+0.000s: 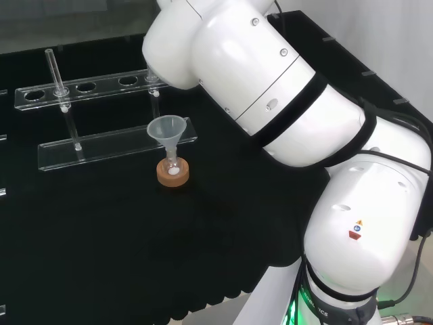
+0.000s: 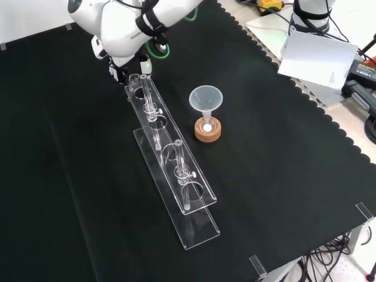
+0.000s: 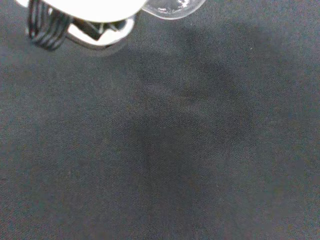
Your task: Put the weighing funnel back on the table.
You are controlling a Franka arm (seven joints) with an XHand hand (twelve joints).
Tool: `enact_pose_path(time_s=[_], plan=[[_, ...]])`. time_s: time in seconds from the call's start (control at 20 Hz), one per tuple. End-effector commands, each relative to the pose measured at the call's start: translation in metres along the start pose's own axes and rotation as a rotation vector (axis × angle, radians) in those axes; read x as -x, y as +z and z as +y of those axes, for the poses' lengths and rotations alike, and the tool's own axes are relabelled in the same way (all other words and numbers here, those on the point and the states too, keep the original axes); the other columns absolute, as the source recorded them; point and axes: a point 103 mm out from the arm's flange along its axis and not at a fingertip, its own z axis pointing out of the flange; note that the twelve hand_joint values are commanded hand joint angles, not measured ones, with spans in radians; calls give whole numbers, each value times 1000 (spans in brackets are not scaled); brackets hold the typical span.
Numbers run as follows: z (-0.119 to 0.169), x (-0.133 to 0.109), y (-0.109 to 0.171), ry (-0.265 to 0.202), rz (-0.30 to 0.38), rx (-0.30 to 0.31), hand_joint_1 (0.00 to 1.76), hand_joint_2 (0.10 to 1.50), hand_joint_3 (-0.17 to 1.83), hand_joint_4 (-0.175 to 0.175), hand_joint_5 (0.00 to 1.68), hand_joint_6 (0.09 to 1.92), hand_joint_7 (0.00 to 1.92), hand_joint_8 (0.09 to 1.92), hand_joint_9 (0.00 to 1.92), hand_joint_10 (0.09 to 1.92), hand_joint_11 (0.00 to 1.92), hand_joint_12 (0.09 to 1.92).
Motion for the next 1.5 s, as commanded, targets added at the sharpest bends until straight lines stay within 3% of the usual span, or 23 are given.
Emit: enact_pose_path(time_s=[0.05, 1.0, 1.15, 1.3, 1.4, 1.5], plan=[[8, -1, 10, 0, 10, -2, 1132, 639, 644, 175, 1340, 547, 789, 614, 1186, 142, 1003, 941], [19, -19, 13, -24, -12, 4, 1129, 650, 629, 175, 1331, 556, 786, 617, 1187, 137, 1014, 926], [19, -20, 13, -31, -8, -8, 1118, 702, 552, 175, 1296, 588, 752, 627, 1167, 125, 1002, 923], [18, -19, 14, -37, -13, -22, 1082, 853, 326, 175, 1190, 703, 639, 660, 1102, 105, 922, 974], [17, -19, 14, -37, -26, -33, 968, 839, 249, 69, 1002, 705, 550, 680, 1032, 97, 808, 1044], [16, -19, 14, -32, -42, -53, 909, 804, 267, 20, 853, 709, 488, 690, 966, 101, 698, 1122]])
